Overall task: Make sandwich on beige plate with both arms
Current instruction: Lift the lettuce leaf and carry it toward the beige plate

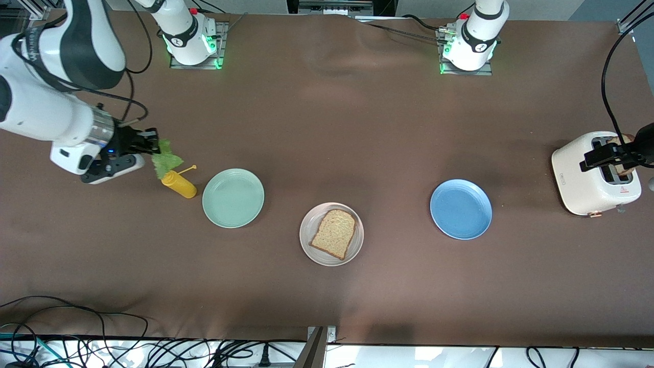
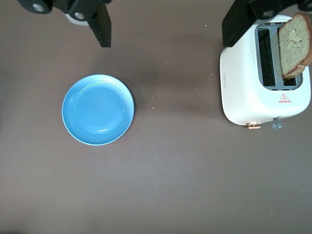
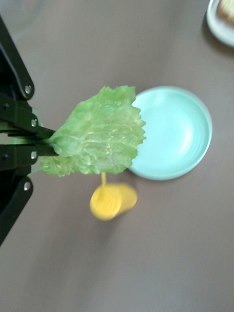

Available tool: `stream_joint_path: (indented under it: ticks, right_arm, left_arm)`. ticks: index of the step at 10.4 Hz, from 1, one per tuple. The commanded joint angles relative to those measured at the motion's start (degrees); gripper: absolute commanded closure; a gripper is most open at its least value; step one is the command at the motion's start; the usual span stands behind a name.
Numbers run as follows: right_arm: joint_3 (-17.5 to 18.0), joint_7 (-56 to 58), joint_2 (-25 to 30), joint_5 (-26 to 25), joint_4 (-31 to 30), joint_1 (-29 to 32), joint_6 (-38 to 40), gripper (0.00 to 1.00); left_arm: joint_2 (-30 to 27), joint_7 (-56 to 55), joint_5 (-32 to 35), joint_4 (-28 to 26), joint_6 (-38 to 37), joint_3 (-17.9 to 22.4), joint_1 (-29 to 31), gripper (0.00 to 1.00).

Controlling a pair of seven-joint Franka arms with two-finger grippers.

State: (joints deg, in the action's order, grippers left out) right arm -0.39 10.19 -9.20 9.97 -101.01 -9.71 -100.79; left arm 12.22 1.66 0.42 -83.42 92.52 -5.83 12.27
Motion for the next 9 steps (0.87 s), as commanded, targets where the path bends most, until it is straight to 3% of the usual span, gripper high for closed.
stream_joint_path:
  ticks: [1, 5, 9]
  right_arm:
    - [-0.8, -7.3, -7.8, 4.3, 8.7, -5.1, 1.6, 1.00]
    - [-0.8, -21.1, -17.4, 5.5, 18.2, -15.1, -2.4, 1.00]
    - [-0.9, -36.2, -28.3, 5.6, 24.9, -25.2, -18.1, 1.00]
  left_arm:
    - [-0.4, 0.5, -1.3, 0.3, 0.1, 0.1, 0.6, 0.00]
    - [-0.3, 0.6, -1.3, 0.2, 0.1, 0.1, 0.6, 0.00]
    - [0.0, 0.6, -1.3, -0.1, 0.1, 0.1, 0.6, 0.00]
